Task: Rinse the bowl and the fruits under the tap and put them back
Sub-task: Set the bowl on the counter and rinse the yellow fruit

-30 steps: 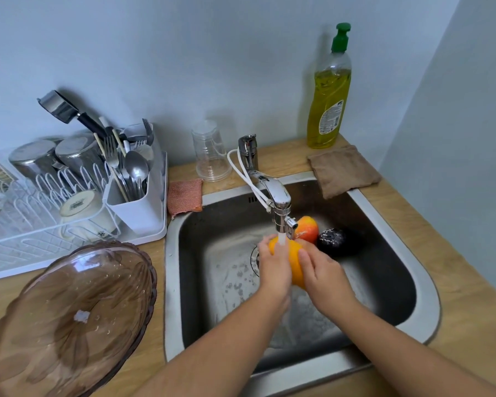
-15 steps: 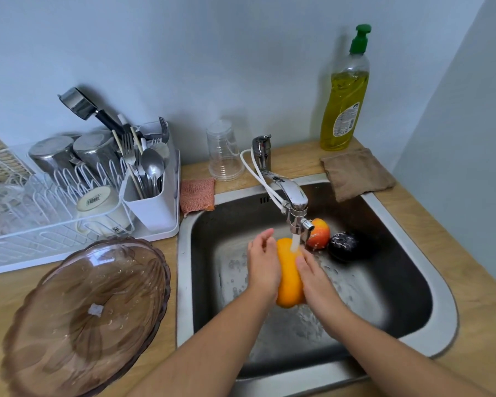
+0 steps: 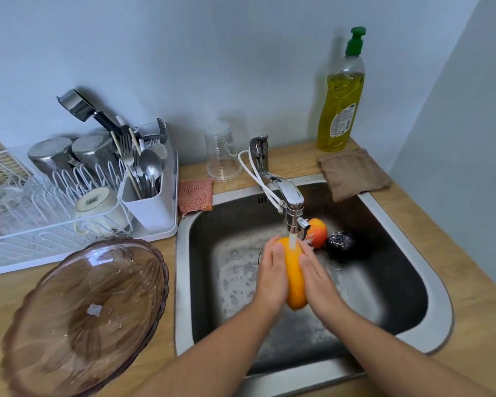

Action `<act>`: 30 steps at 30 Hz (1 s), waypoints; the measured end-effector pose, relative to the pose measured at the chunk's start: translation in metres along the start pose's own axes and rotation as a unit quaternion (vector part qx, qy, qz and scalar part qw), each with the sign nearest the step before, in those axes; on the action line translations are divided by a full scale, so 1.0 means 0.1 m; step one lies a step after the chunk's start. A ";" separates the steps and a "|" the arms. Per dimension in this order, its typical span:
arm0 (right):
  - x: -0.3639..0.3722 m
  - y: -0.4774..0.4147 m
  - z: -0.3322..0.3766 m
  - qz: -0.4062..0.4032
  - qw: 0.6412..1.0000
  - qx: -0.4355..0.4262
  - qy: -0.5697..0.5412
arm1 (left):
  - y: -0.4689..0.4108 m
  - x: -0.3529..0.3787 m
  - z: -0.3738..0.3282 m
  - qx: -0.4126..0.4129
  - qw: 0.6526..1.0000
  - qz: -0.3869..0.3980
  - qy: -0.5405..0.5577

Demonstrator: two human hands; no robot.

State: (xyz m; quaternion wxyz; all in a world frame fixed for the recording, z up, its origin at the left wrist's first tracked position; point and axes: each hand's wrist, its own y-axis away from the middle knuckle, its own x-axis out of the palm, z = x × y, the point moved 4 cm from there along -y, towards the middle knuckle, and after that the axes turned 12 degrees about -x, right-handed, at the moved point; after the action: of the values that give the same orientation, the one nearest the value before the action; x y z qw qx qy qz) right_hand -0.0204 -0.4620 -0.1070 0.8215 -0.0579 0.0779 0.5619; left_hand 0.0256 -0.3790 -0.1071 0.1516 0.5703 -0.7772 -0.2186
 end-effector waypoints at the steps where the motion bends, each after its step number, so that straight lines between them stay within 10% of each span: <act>1: -0.04 -0.08 0.01 -0.007 1.000 0.003 0.006 | 0.06 0.02 0.05 0.000 1.000 -0.003 0.019; 5: -0.07 -0.30 0.16 0.089 0.996 0.011 -0.030 | 0.09 0.09 0.09 0.001 0.998 -0.009 0.065; 14: 0.14 0.18 0.04 0.042 0.998 -0.038 -0.016 | -0.10 -0.15 -0.01 -0.047 0.993 -0.091 0.058; 23: 0.02 0.09 0.15 -0.010 0.961 0.126 -0.247 | -0.04 -0.01 -0.07 -0.042 0.994 -0.082 0.066; 30: -0.03 0.05 0.16 0.051 0.968 -0.183 0.166 | -0.08 0.02 -0.24 -0.023 0.995 -0.052 0.078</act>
State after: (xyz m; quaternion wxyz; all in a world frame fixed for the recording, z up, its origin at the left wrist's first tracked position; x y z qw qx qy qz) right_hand -0.0253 -0.4597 -0.0908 0.7430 -0.2953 0.1116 0.5902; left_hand 0.0426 -0.3869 -0.0907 0.2130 0.6216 -0.7271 -0.1989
